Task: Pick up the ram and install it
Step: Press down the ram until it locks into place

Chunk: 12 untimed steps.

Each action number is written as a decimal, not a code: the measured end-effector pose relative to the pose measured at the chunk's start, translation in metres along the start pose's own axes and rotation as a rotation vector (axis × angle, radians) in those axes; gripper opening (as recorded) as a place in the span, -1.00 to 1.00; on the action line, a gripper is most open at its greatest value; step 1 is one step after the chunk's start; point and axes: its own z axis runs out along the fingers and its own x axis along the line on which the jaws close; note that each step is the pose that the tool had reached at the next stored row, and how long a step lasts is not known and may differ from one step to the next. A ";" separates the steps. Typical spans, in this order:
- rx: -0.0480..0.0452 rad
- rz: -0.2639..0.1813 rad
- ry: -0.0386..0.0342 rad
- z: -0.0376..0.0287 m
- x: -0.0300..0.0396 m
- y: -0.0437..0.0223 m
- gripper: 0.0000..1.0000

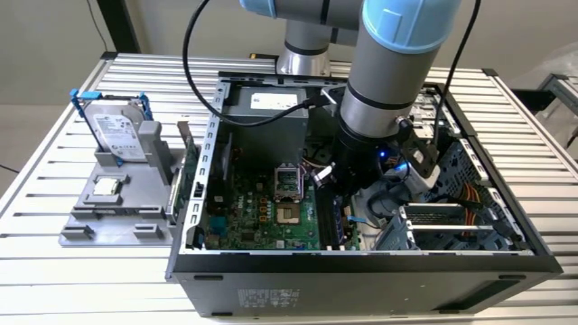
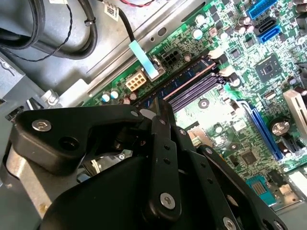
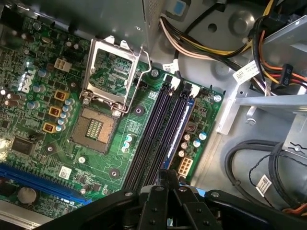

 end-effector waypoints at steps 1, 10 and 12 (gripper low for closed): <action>-0.0001 -0.003 0.0001 0.0000 0.0000 0.0000 -1.00; -0.0007 -0.030 0.0004 0.0001 -0.0001 0.0000 -1.00; -0.0008 -0.038 0.0003 0.0001 0.0000 0.0000 -1.00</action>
